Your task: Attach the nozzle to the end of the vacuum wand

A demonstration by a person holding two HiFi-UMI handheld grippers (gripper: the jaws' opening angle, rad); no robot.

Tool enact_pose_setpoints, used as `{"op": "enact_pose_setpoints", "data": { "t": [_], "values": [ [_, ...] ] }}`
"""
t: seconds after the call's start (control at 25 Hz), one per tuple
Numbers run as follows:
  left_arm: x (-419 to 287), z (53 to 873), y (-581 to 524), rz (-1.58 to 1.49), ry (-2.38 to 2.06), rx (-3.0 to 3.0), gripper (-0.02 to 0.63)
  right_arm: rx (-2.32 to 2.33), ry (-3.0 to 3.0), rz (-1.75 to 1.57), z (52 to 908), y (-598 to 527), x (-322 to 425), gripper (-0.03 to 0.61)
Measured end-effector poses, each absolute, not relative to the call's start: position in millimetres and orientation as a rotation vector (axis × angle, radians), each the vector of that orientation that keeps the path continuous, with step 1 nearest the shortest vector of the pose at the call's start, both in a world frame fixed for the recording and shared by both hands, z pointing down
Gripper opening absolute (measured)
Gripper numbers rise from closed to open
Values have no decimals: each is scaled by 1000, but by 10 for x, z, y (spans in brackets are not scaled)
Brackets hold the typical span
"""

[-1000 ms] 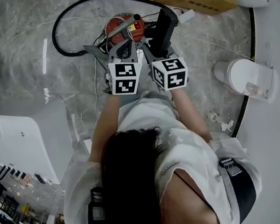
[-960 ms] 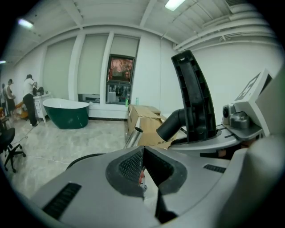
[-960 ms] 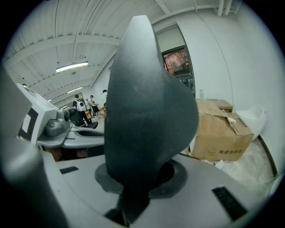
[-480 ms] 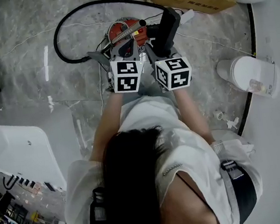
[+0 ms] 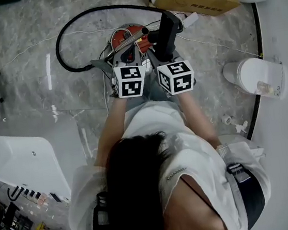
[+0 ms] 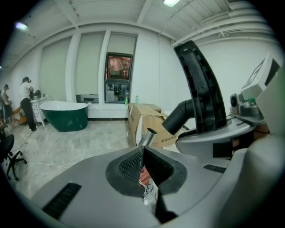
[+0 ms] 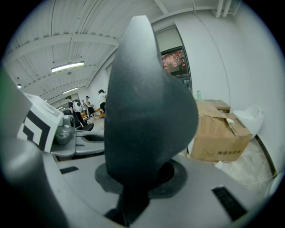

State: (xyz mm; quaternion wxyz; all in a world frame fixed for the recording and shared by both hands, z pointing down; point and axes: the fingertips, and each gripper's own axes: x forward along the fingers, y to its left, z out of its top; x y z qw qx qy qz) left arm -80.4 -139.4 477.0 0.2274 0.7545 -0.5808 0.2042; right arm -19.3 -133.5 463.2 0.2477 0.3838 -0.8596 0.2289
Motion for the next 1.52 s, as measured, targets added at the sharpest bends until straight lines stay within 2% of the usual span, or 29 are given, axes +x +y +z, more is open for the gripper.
{"op": "enact_pose_setpoints", "data": {
  "t": [0.56,0.6,0.64,0.68,0.92,1.08,1.52],
  "values": [
    [-832,5207,-1716,741,-1497,2137,6,983,-2383,660,4676,-1660,-111,92],
    [-827,5241,-1728,767,-1464,2167,32,977,-2389,659,4668,-1686,-114,92],
    [-819,5281,-1730,793,-1424,2195,98,973,-2393,657,4662,-1708,-118,92],
    [-813,5325,-1725,818,-1386,2219,135,972,-2393,657,4659,-1724,-121,92],
    [-767,5645,-1727,984,-1225,2323,181,960,-2367,639,4668,-1793,-121,92],
    [-683,5803,-1792,1062,-1130,2387,181,966,-2351,644,4702,-1834,-96,92],
    [-652,5986,-1984,1008,-1137,2348,181,919,-2339,634,4758,-1794,-122,92]
  ]
}}
